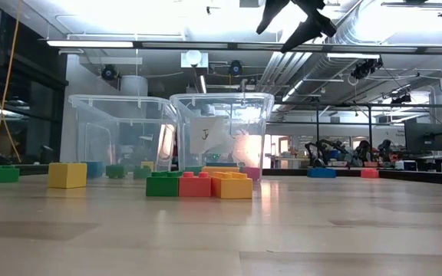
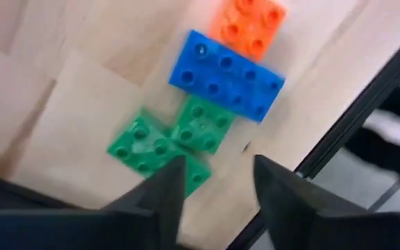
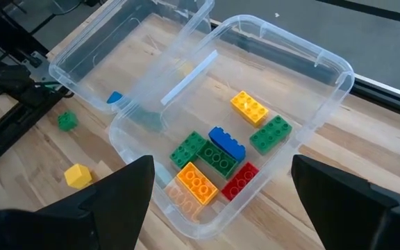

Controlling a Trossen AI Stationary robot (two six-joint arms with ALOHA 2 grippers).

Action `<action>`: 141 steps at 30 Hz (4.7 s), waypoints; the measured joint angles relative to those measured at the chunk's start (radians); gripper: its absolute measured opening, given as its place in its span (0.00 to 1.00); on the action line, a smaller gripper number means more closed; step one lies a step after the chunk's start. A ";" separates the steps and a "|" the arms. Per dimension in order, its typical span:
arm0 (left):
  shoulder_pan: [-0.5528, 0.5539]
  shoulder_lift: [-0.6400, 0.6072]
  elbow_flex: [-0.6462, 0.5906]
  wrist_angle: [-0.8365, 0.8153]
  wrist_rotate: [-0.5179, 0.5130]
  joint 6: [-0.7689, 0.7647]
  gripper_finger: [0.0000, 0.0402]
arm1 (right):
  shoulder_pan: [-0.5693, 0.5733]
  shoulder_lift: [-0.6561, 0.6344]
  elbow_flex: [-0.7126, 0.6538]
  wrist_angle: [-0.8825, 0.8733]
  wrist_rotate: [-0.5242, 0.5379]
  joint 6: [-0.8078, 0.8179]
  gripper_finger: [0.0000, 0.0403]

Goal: Sort blocks by size
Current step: Put the green big game piece into the right transparent bin, then put the yellow big game piece into the right transparent bin

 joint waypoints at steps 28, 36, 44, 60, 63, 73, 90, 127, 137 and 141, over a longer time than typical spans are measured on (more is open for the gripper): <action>-0.039 0.001 -0.128 0.089 -0.041 0.324 0.00 | 0.000 0.000 0.000 -0.004 0.000 0.004 0.84; 0.070 0.000 -0.133 0.044 -0.135 0.451 0.00 | 0.000 0.000 0.000 -0.005 0.001 0.009 0.84; 0.188 -0.006 -0.120 -0.017 -0.069 0.523 0.00 | 0.000 0.000 0.000 -0.008 0.003 0.027 0.84; 0.116 -0.071 -0.118 -0.016 -0.218 -0.276 0.14 | 0.001 0.000 0.000 -0.009 0.003 0.027 0.84; 0.123 -0.039 -0.155 -0.030 -0.142 -0.329 0.25 | 0.001 0.000 0.000 -0.008 0.003 0.027 0.84; 0.136 -0.034 -0.169 -0.013 -0.135 -0.394 0.54 | 0.001 0.000 0.000 -0.023 0.002 0.027 0.84; 0.152 -0.058 -0.167 0.107 -0.155 -0.151 0.63 | 0.001 0.000 0.000 -0.026 0.002 0.027 0.84; 0.643 -0.582 -0.051 -0.032 -0.934 0.672 0.22 | 0.052 0.000 0.000 0.002 0.082 0.177 0.84; 1.223 -0.585 -0.054 0.046 -0.696 1.147 0.49 | 0.087 0.000 0.000 0.061 0.128 0.232 0.84; 1.299 -0.589 -0.015 0.068 -0.529 1.156 0.66 | 0.103 0.000 0.000 0.061 0.128 0.239 0.84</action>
